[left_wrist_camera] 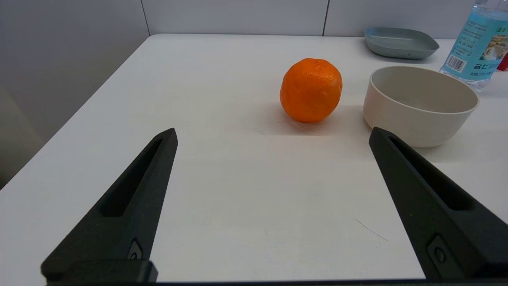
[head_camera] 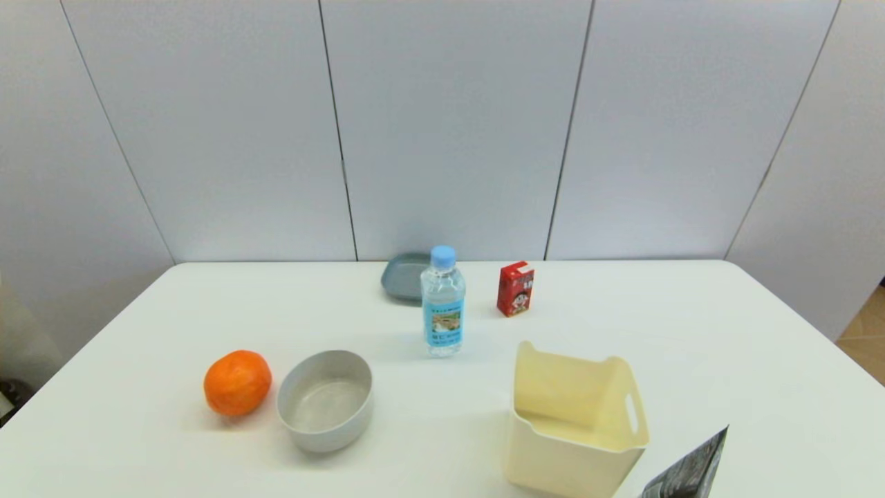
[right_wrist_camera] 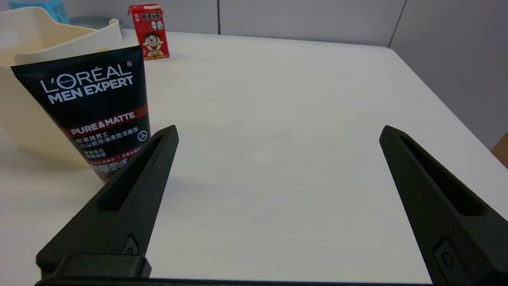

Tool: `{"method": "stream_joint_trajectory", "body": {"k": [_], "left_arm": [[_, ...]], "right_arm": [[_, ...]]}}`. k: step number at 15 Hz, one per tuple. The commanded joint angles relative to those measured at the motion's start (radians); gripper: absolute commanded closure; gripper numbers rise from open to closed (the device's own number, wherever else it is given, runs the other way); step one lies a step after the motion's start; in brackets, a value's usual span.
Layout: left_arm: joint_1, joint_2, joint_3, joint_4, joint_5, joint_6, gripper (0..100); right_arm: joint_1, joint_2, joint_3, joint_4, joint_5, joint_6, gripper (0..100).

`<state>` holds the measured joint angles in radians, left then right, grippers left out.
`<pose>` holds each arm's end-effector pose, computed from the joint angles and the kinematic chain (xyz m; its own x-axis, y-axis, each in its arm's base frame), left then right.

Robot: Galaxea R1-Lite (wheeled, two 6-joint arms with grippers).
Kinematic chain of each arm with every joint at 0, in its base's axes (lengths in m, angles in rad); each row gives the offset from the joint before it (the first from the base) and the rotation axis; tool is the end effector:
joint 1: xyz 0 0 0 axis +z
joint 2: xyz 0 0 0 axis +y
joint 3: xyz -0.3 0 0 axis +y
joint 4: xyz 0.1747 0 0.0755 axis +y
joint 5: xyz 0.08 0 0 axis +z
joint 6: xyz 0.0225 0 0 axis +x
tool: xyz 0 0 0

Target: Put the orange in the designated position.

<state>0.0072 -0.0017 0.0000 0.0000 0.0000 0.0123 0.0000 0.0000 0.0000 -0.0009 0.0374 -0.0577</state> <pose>-0.0229 -0.0002 0.0755 1.0000 0.0072 0.0017 -0.0072 0.9999 0.0123 -0.0228 0.0008 0.0756 0.9993 0.0374 0.0009 -0.0373 0.9976 -0.0577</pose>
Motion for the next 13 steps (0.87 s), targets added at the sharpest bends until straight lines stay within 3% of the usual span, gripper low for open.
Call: {"method": "stream_joint_trajectory", "body": {"k": [1,13], "left_arm": [[0.0,0.0,0.0,0.0,0.0,0.0,0],[0.0,0.0,0.0,0.0,0.0,0.0,0]], "right_arm": [[0.0,0.0,0.002,0.001,0.001,-0.002,0],[0.0,0.0,0.002,0.001,-0.018,-0.001,0]]}}
